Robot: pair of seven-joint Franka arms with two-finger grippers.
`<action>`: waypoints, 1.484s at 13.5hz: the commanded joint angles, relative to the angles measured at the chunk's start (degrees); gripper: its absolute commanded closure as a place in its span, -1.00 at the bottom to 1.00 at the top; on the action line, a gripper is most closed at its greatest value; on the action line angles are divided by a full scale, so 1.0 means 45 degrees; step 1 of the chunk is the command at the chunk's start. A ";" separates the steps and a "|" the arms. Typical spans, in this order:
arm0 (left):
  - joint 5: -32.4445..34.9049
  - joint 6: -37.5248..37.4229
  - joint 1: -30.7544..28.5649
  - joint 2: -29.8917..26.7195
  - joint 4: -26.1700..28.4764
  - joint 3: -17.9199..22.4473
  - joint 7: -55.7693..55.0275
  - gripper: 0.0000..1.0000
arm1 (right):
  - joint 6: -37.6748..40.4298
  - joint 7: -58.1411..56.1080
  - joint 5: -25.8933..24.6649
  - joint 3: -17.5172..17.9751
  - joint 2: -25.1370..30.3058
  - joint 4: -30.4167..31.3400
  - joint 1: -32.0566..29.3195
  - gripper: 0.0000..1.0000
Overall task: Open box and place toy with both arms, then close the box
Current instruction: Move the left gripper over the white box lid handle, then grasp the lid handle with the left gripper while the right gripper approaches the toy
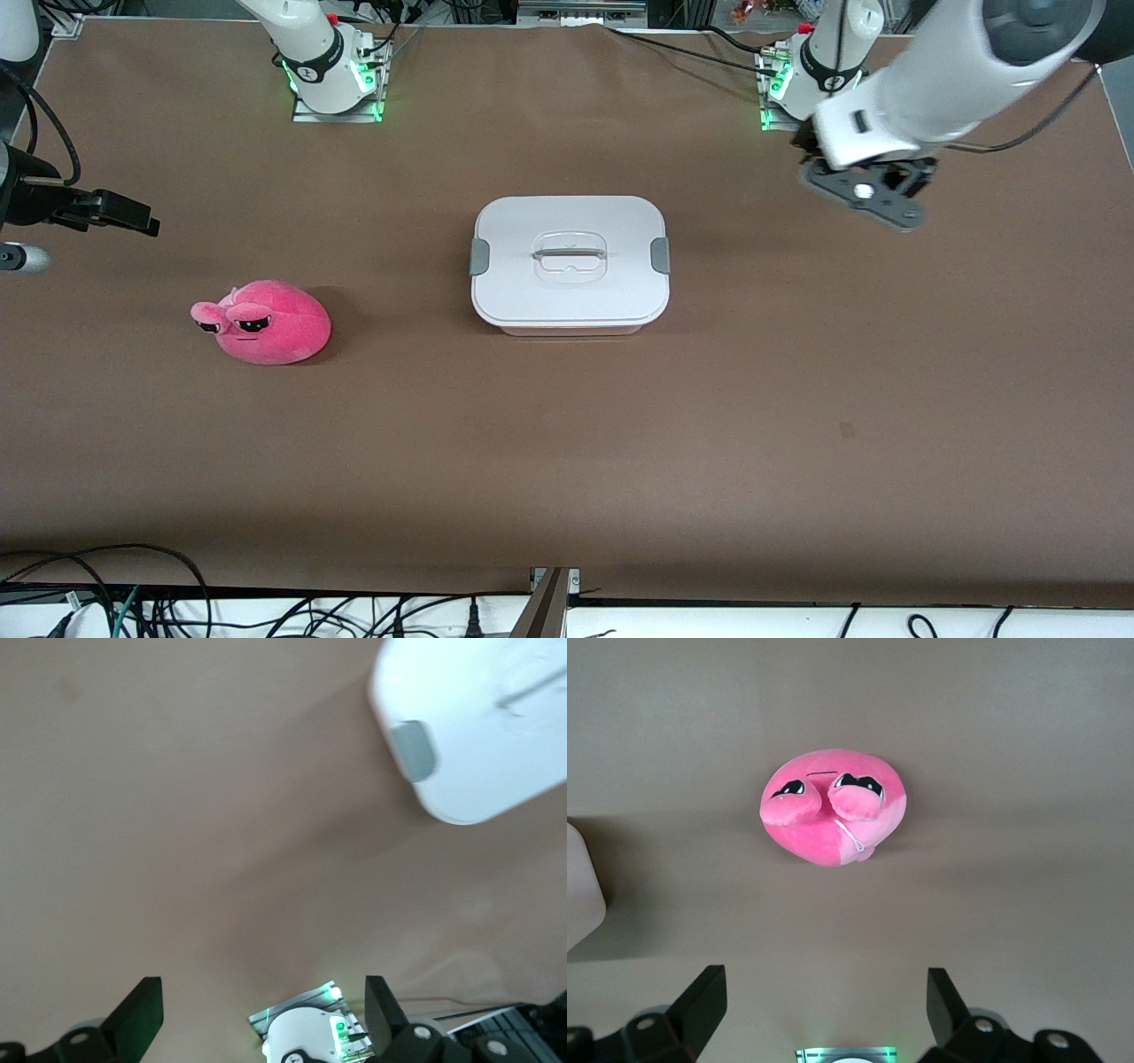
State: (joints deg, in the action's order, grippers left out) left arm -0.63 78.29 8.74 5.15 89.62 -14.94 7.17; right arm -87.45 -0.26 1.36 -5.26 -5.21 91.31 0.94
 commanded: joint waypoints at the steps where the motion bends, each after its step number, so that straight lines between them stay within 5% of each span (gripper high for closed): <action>1: -0.0193 0.0314 0.0418 0.1623 -0.1084 -0.0954 0.0631 -1.00 | 0.0155 0.0096 -0.0146 0.0056 -0.0092 -0.0272 -0.0032 -1.00; 6: 0.0040 0.1894 0.3091 0.4945 -0.2513 -0.1349 0.0888 -1.00 | 0.0116 0.0077 -0.0146 0.0056 -0.0092 -0.0272 -0.0052 -1.00; 10: 0.1330 0.4392 0.3506 0.6372 -0.2552 -0.1581 0.1431 -1.00 | 0.0097 0.0077 -0.0146 0.0056 -0.0092 -0.0272 -0.0052 -1.00; 14: 0.2128 0.6658 0.4480 0.6473 -0.2379 -0.1798 0.2624 -1.00 | 0.0097 0.0077 -0.0127 0.0056 -0.0111 -0.0272 -0.0071 -1.00; 19: 0.2715 0.7383 0.4697 0.6746 -0.2182 -0.1798 0.3562 -0.99 | 0.0097 -0.0020 -0.0088 -0.0022 -0.0306 -0.0272 -0.0130 -1.00; 20: 0.2891 0.7425 0.4698 0.6824 -0.2182 -0.1798 0.3621 -0.53 | 0.0135 -0.0021 -0.0146 -0.0022 -0.0403 -0.0272 -0.0130 -1.00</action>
State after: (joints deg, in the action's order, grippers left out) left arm 9.98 110.43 29.66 34.69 80.48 -23.05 21.64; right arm -87.45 -0.26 1.34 -5.53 -6.32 91.12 0.87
